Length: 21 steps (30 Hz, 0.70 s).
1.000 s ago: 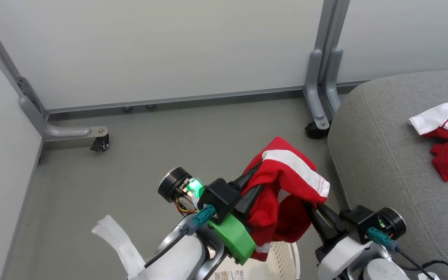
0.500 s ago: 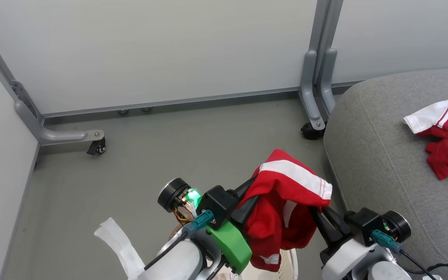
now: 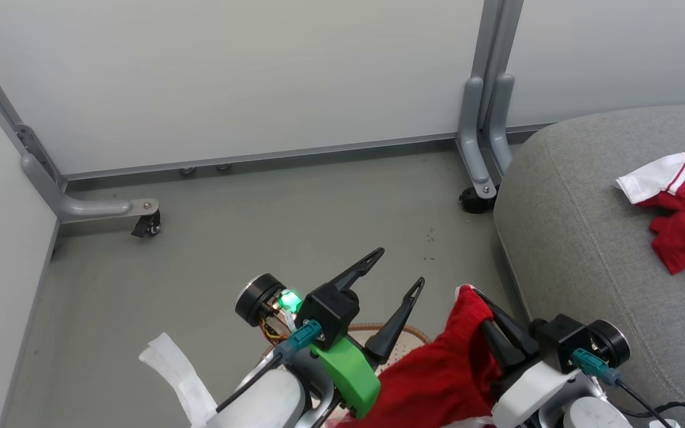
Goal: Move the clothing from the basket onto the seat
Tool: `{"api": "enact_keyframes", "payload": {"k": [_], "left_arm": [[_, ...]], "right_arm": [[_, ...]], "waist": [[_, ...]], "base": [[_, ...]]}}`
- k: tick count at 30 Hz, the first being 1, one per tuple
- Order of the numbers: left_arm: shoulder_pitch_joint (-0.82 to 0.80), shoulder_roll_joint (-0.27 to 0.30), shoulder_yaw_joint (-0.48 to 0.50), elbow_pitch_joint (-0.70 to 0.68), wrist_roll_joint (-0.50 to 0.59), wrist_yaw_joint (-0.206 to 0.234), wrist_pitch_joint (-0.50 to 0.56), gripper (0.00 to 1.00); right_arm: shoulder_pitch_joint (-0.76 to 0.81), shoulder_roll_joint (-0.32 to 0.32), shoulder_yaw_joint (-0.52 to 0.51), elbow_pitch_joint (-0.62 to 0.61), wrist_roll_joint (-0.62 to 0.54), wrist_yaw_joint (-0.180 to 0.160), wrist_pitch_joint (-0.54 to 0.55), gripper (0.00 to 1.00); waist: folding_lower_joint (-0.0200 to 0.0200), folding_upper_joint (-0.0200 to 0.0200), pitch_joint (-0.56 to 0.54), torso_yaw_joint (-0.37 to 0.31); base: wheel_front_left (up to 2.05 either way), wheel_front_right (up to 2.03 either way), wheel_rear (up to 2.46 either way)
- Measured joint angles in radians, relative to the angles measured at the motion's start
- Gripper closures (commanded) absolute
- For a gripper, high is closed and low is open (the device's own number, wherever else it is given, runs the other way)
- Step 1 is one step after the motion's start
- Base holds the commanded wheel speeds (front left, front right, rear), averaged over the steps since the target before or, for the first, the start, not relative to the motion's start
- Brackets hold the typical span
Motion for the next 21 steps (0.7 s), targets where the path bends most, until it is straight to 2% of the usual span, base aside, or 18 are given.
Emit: {"api": "enact_keyframes", "payload": {"k": [13, 21], "left_arm": [[0.0, 0.007, 0.0, -0.006, -0.013, 0.011, -0.006, 0.0], [0.0, 0.016, -0.001, -0.012, -0.016, 0.014, -0.013, 0.0]], "right_arm": [[-0.004, -0.011, -0.023, -0.006, -0.001, 0.0, 0.0, 1.0], [-0.01, -0.01, -0.077, -0.054, -0.001, 0.0, 0.0, 1.0]], "waist": [[0.0, 0.0, 0.014, -0.009], [0.0, 0.0, 0.032, -0.042]], "base": [[0.0, 0.0, 0.0], [0.0, 0.0, 0.0]]}}
